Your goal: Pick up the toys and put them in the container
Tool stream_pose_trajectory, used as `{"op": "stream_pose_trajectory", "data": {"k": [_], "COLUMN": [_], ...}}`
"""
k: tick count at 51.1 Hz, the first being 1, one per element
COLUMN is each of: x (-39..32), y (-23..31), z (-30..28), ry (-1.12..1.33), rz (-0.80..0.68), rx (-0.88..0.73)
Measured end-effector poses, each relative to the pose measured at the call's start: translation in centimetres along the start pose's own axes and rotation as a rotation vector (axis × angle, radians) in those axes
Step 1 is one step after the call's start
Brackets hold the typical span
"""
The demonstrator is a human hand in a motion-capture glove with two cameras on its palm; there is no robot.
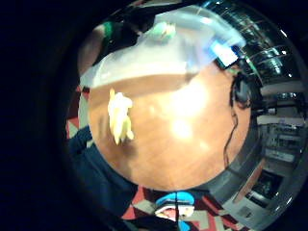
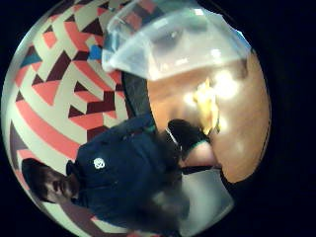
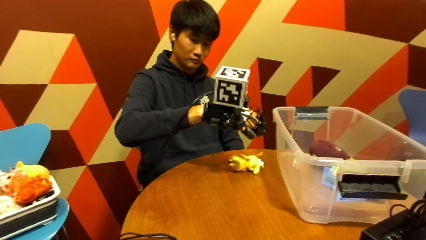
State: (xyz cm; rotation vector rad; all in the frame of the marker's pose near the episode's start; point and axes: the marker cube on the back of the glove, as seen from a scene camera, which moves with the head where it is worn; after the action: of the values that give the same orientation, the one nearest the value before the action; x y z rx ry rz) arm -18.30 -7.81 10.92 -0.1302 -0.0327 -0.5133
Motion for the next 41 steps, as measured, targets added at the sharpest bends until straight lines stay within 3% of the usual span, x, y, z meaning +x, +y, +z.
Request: {"op": "stream_pose_trajectory", "data": {"k": [8,22,29,41], "x": [0.5,1.4,0.8,-0.8], "y": [1.0,-2.0,-3.3,-3.5], "z": [4.2,10.4,11.3,8.0], "ry": [-0.004,0.079,0.108,0.059], "rz": [0.046,0.133,0.088,-0.031], "rx": [-0.109,-0.076,0.016,0.222]}}
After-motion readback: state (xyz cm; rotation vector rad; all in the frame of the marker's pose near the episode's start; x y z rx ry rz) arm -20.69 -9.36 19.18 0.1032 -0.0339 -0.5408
